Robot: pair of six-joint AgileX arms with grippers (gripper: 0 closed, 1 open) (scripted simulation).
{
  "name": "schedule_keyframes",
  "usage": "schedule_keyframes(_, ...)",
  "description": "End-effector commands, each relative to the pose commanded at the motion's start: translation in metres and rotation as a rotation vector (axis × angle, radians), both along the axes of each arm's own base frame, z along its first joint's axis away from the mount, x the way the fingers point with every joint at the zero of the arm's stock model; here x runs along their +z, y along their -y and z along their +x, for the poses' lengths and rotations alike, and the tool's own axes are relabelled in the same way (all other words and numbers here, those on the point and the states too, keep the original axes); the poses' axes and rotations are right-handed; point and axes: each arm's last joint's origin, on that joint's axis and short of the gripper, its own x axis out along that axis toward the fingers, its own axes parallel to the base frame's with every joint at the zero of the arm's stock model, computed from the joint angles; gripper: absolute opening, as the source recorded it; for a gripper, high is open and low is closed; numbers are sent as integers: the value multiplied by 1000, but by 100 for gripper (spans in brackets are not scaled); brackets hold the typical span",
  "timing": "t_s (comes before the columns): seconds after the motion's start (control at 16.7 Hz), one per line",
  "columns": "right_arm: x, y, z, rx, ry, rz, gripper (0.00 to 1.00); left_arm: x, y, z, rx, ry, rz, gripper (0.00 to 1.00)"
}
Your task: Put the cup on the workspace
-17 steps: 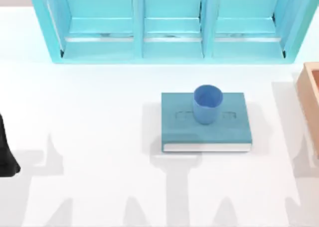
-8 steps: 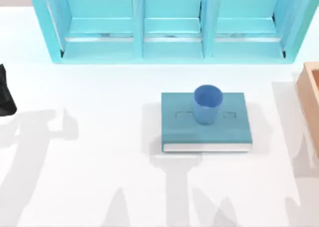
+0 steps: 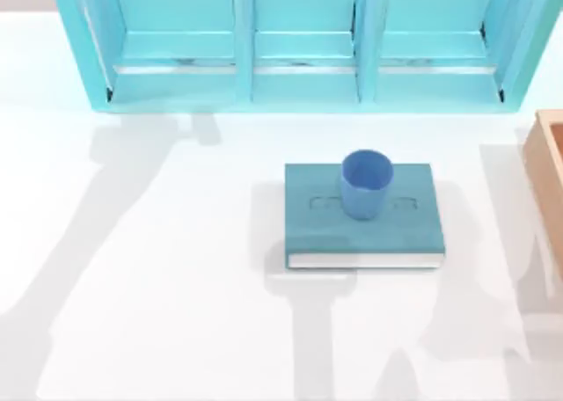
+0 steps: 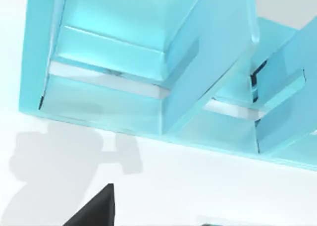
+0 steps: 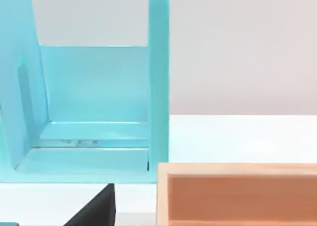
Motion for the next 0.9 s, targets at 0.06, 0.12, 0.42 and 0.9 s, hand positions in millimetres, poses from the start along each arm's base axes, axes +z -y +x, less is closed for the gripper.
schedule_keyframes(0.06,0,0,0,0,0,0,100,5,17,15,-15,-45,-8,100)
schedule_keyframes(0.12,0,0,0,0,0,0,100,7,37,30,-30,-94,-9,100)
schedule_keyframes(0.42,0,0,0,0,0,0,100,-35,143,82,-107,-375,87,100)
schedule_keyframes(0.9,0,0,0,0,0,0,100,-133,239,80,-166,-686,343,100)
